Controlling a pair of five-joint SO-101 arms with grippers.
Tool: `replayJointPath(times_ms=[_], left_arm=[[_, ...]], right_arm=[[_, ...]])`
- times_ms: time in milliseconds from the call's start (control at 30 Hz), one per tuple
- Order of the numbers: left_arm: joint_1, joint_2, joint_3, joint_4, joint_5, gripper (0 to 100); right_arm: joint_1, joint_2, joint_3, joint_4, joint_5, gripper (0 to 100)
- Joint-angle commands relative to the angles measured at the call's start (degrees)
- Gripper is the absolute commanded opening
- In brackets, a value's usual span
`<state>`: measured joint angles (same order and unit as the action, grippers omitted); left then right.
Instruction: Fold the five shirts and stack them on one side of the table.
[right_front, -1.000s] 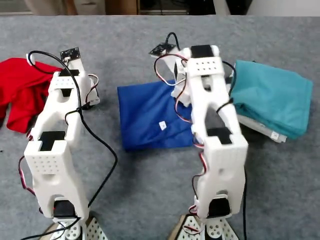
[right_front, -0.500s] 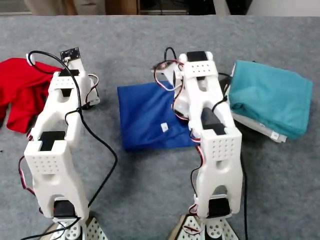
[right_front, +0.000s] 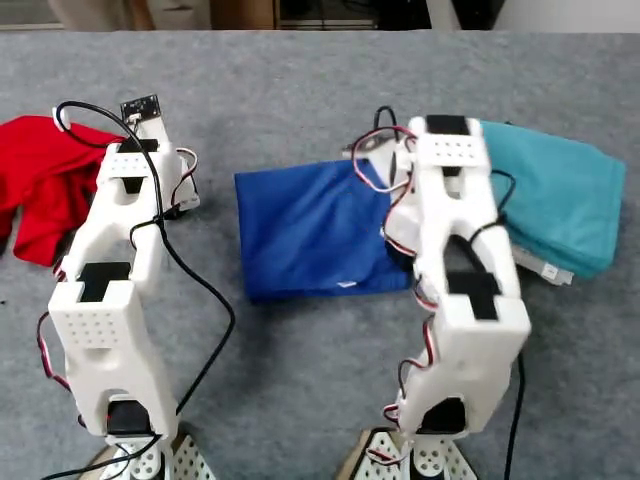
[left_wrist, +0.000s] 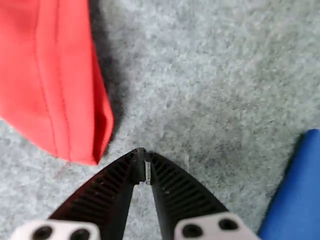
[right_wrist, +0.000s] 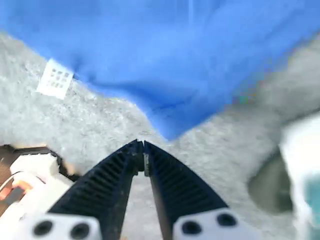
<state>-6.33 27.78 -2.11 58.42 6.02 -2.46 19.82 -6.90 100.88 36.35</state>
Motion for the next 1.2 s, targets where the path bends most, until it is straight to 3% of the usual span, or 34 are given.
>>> replayJointPath(times_ms=[0,267,700,967,1167], left_arm=[[0.9,-2.4,-0.3,-0.8,-0.3,2],[0.9,-2.4,-0.3,-0.8,-0.3,2],[0.9,-2.4,-0.3,-0.8,-0.3,2],[0.9,-2.4,-0.3,-0.9,-0.3,2],[0.9,-2.4,-0.2,-1.9,-0.3,2]], right_arm=[[-0.4,-6.3,-2.6,-3.2,-0.4,0.5],[-5.8,4.4,-9.4,-7.7,-4.8,0.5],[0.0,11.6,-9.1,1.0,-6.0,0.5],[0.8,11.7,-5.3,-4.7,-5.9,0.5],[0.7,10.0,-16.5,1.6,-6.2,0.5]])
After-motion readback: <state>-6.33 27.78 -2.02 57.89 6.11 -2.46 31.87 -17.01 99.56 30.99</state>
